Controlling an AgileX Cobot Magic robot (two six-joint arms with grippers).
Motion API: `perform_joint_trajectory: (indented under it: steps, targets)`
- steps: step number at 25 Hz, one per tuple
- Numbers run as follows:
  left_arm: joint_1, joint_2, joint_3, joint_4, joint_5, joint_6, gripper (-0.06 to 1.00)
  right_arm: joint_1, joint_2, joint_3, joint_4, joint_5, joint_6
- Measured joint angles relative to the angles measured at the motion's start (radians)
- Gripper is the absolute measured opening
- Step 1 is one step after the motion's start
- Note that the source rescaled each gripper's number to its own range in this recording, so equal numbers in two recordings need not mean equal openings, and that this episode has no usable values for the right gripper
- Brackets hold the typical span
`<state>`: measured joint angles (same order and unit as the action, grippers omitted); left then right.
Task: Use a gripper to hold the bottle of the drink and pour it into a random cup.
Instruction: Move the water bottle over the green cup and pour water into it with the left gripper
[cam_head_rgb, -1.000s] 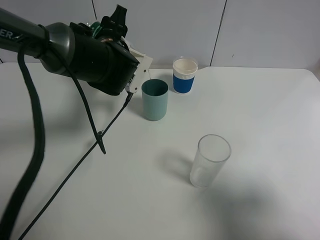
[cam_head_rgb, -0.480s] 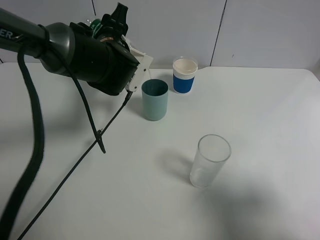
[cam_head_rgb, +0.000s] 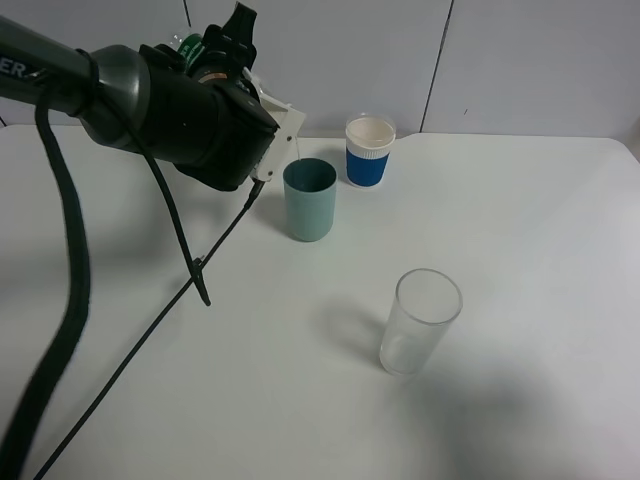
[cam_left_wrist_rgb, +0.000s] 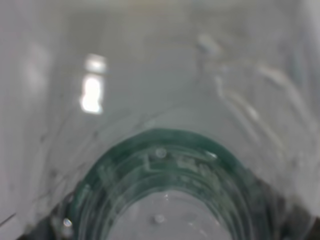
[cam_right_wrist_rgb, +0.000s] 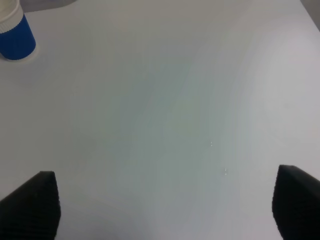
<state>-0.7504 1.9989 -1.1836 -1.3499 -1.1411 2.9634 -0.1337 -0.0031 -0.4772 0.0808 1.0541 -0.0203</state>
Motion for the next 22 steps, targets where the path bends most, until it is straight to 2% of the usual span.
perform_joint_trajectory:
  steps: [17, 22]
  targets:
    - [0.0, 0.0, 0.0, 0.003, -0.01, -0.001, 0.0, 0.0, 0.0, 0.0, 0.0, 0.0, 0.0]
    - [0.0, 0.0, 0.0, -0.004, -0.005, -0.037, 0.0, 0.0, 0.0, 0.0, 0.0, 0.0, 0.0]
